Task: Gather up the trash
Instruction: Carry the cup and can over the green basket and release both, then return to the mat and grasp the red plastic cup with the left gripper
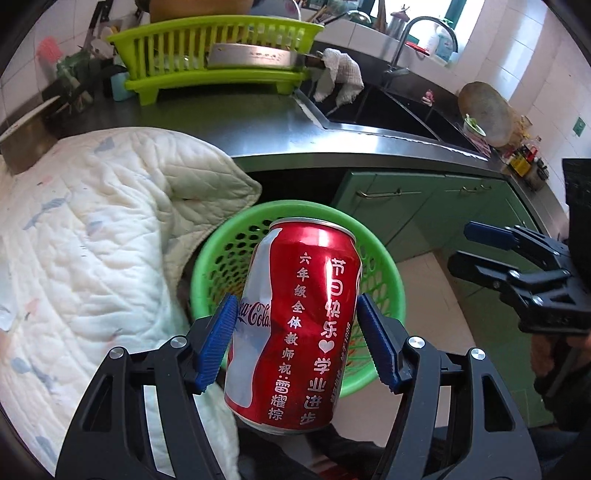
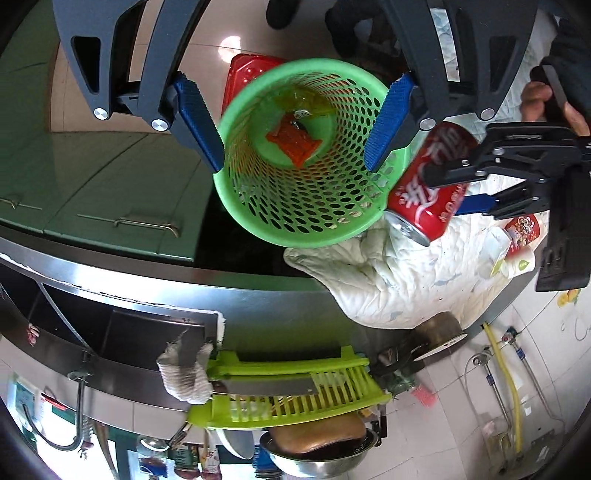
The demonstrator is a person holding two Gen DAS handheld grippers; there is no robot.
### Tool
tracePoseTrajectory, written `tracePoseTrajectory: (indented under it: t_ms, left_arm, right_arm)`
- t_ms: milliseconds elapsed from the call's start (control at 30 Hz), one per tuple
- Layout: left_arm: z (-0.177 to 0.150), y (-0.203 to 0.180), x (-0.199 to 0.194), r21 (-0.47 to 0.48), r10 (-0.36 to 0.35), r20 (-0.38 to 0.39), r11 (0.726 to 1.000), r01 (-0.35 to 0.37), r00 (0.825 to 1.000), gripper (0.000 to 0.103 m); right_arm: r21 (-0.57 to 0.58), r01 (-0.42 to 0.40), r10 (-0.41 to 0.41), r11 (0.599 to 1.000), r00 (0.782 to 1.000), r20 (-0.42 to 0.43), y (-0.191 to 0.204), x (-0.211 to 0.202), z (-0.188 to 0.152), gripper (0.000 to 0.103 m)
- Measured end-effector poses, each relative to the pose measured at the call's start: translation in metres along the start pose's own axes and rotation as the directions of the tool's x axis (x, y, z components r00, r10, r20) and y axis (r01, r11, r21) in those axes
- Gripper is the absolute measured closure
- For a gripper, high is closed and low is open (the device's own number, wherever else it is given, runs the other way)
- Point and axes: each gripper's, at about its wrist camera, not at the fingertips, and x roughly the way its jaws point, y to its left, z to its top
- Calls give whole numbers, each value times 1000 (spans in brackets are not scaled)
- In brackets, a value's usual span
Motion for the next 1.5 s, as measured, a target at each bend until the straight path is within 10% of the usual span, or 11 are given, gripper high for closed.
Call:
tracePoseTrajectory:
  t_ms: [367,833,1100,1500]
  left_arm:
    - [5,-8,-10,-23,9,43,1000,-8,999,26]
    - [-25,62,-82,-176,222,128,964,-198,967,26]
    - [-57,139,-139,-359,411,142,869,-340,901,26]
    - [-111,254,-205,-618,630,48,629,-472,775,24]
  right_arm:
    - [-18,-35,35,999,999,4,8,0,3,27]
    - [-140,-130,130,982,991,-9,68,22,29,25]
    - [-239,-203,201,950,979,-29,122,39,46,25]
    - [-352,-289,287,890,956,-58,207,55,62,25]
